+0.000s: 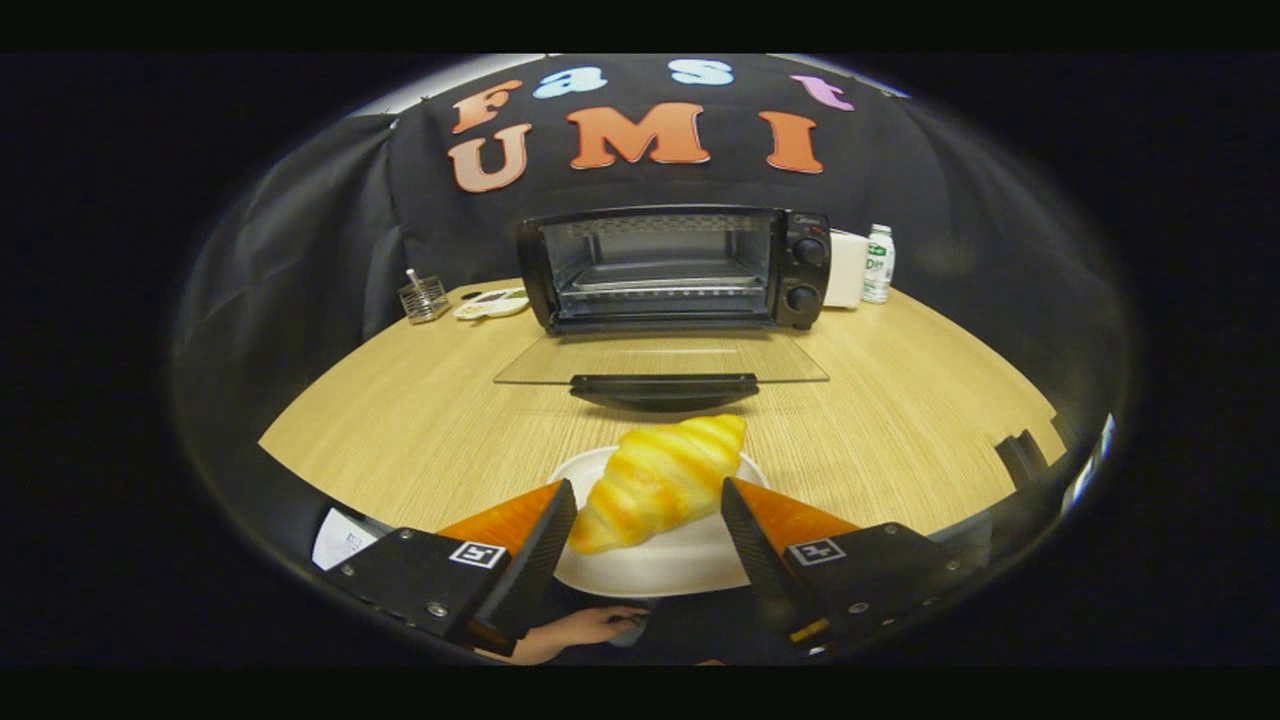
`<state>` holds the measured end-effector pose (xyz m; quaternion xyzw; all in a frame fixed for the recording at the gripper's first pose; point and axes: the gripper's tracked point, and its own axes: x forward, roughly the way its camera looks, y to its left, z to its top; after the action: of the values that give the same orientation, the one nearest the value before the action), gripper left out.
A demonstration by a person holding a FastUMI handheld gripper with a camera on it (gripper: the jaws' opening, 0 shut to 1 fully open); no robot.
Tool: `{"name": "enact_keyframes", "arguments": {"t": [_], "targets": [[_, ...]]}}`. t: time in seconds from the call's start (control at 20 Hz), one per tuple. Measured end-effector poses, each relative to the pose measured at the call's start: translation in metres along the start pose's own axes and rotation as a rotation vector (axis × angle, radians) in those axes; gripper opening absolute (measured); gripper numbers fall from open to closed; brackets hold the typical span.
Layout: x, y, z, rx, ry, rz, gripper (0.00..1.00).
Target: Open the toaster oven, put the food inside, and close the toaster oven door.
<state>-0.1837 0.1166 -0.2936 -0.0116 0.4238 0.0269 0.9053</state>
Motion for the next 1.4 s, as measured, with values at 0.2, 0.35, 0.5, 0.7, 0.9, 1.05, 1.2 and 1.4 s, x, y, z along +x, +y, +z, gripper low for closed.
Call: {"name": "enact_keyframes", "arguments": {"t": [0.2,0.35,0.5,0.7,0.9,1.05,1.2,1.4], "targets": [[0.006,0.005,-0.011,0.009,0.043,-0.041,0.87],[0.015,0.005,-0.009,0.015,0.046,-0.060,0.87],[0.020,0.000,-0.008,0.050,0.041,-0.059,0.89],[0.019,0.001,-0.012,0.091,0.070,-0.018,0.74],[0.017,0.001,-0.010,0.149,0.081,0.027,0.50],[0.016,0.002,-0.010,0.215,0.095,0.083,0.32],[0.015,0.003,-0.009,0.249,0.086,0.118,0.22],[0.007,-0.005,-0.009,0.282,0.072,0.148,0.15]]}}
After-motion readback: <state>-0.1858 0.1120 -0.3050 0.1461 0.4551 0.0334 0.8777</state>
